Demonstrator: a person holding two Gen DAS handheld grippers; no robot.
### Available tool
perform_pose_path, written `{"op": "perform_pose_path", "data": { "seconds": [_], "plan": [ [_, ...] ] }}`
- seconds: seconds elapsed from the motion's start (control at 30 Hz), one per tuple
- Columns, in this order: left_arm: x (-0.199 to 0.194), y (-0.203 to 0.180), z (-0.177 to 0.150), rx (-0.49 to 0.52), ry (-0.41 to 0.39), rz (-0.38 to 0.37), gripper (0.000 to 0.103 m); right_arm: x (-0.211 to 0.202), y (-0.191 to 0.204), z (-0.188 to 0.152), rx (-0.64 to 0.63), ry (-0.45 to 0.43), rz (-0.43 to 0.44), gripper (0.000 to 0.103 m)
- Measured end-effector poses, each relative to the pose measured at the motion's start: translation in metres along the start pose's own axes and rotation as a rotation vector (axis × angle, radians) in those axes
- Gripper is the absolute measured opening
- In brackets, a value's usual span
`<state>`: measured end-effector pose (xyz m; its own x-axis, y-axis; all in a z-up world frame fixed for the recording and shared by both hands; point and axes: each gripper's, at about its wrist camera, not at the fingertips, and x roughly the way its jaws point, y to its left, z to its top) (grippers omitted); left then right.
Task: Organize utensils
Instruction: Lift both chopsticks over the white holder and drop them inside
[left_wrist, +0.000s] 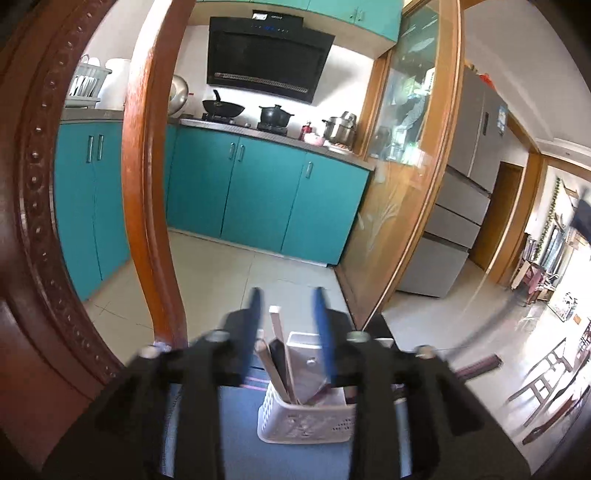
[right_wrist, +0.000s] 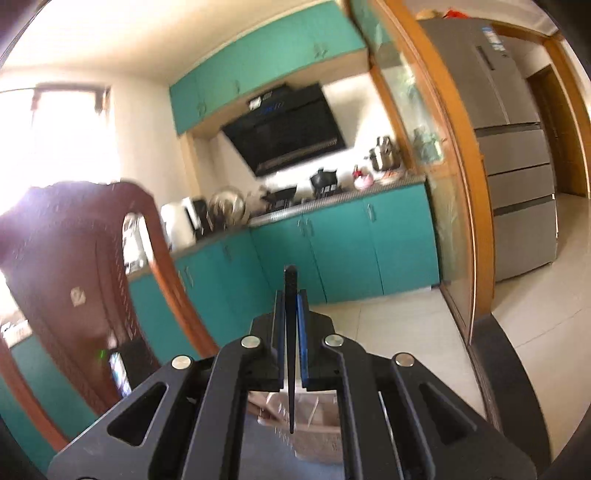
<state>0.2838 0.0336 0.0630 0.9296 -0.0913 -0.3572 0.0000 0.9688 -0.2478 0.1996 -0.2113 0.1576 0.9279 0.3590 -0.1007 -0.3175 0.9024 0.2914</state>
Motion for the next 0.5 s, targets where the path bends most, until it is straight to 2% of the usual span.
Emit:
{"op": "perform_pose_path", "data": {
  "seconds": [0.13,0.2,0.33,0.5],
  "plan": [
    [-0.017,-0.002,-0.01,0.032,-0.018,-0.014,0.037,0.005,-0.015,-0.012,0.027,-0.096,-0.053,0.007],
    [-0.026,-0.004,-0.02,0.05,-0.028,-0.005,0.04,0.012,-0.022,-0.017,0.043,-0.101,-0.076,0.007],
    [-0.028,-0.006,-0.037,0.096,-0.024,0.027,0.041,0.034,-0.024,-0.031,-0.01,-0.064,-0.14,0.007],
    [-0.033,-0.01,-0.052,0.149,-0.052,0.092,0.041,0.058,-0.018,-0.056,-0.083,0.03,-0.145,0.007]
  ]
}}
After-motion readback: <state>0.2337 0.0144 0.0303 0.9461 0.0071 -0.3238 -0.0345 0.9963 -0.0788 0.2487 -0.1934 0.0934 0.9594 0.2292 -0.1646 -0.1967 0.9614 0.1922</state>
